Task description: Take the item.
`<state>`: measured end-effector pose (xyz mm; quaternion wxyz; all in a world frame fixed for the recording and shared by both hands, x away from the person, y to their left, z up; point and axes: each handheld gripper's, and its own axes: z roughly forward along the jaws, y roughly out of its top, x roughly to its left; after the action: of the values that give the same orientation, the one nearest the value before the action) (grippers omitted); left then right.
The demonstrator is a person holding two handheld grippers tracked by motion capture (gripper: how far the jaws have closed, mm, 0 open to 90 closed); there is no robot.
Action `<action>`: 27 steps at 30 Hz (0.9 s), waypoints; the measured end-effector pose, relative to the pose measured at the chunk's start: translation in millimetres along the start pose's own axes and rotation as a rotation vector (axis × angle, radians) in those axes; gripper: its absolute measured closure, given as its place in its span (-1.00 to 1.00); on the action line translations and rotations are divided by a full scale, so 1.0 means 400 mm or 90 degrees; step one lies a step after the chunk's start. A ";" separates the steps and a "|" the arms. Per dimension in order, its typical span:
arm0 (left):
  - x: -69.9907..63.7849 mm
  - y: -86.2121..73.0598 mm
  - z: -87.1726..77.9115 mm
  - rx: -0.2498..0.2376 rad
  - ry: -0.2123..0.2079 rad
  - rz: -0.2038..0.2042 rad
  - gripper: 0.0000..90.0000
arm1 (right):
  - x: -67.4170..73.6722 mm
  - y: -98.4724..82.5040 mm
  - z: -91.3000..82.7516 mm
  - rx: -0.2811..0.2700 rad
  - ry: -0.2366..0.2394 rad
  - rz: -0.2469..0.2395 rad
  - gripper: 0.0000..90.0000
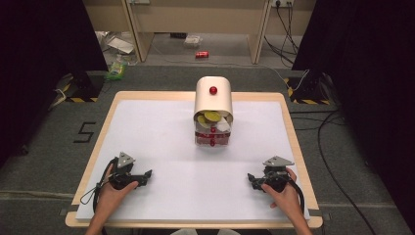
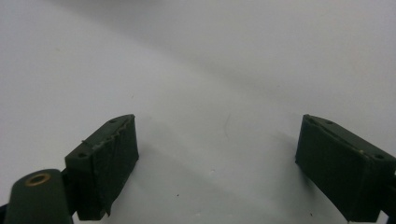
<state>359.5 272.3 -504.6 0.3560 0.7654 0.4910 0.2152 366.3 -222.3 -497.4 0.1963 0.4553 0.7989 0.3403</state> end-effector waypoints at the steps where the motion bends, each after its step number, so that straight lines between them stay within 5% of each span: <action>1: 0.000 0.000 0.000 0.000 0.000 0.000 -0.70 | 0.000 0.000 0.000 0.000 0.000 0.000 -0.70; 17: 0.000 0.000 0.000 0.000 -0.001 0.000 -0.71 | -0.007 0.006 -0.004 0.002 0.009 -0.005 -0.65; 27: 0.000 0.000 0.000 0.000 -0.001 0.000 -0.71 | 0.007 0.039 -0.025 -0.036 0.013 -0.020 -0.64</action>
<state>359.6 272.4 -504.6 0.3561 0.7656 0.4909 0.2148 367.9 -218.2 -479.4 0.2059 0.4337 0.7980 0.3642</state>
